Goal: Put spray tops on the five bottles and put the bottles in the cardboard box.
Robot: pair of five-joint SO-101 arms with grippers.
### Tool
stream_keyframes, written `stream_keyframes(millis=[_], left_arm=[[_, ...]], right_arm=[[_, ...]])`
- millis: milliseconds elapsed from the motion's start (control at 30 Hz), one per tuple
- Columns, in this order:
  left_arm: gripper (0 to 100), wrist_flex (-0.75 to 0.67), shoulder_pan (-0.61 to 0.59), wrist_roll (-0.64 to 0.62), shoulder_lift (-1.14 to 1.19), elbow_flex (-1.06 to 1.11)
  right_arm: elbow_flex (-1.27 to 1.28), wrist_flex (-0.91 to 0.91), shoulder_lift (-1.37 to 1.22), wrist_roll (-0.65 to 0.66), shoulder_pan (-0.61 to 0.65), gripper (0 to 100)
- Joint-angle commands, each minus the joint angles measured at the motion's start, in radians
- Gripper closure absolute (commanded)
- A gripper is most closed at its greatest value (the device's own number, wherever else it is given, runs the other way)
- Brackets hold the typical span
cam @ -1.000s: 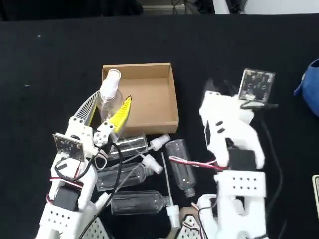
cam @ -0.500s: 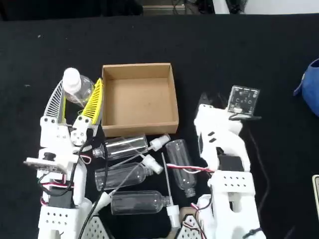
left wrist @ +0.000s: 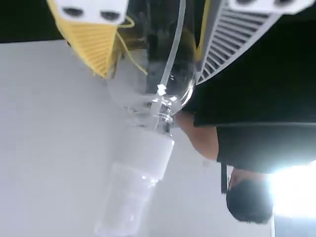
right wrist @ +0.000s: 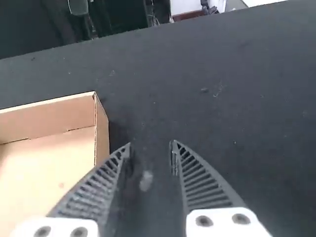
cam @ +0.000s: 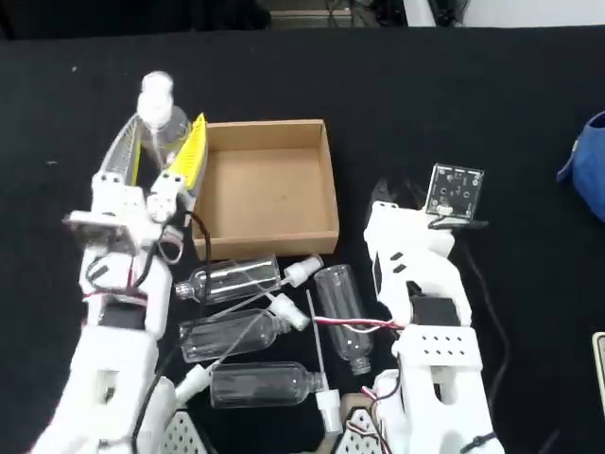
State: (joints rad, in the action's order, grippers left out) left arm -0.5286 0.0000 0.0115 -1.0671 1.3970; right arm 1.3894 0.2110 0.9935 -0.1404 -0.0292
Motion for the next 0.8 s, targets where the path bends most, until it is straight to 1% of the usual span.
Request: stream_keyframes(millis=[0, 100, 200, 300, 433, 600, 767], left_arm=[[97, -0.333, 0.007, 0.002, 0.356, -0.084], [97, -0.482, 0.033, -0.015, 0.542, -0.084], [97, -0.551, 0.062, -0.081, 0.690, -0.099], [97, -0.563, 0.070, -0.127, 0.789, -0.142], [97, -0.566, 0.064, -0.132, 0.879, -0.213], [97, -0.569, 0.071, -0.133, 0.905, -0.266], [97, -0.568, 0.070, -0.130, 0.914, -0.266]], right_arm=[[0.002, -0.031, -0.008, 0.003, 0.015, 89.2], [0.010, -0.037, -0.008, 0.003, 0.017, 89.2], [0.008, -0.037, -0.008, 0.003, 0.017, 89.2], [0.008, -0.037, -0.007, 0.003, 0.017, 89.1], [0.008, -0.037, -0.004, 0.003, 0.018, 89.0], [0.008, -0.037, -0.005, 0.003, 0.020, 89.0], [0.008, -0.037, -0.002, 0.003, 0.017, 89.0]])
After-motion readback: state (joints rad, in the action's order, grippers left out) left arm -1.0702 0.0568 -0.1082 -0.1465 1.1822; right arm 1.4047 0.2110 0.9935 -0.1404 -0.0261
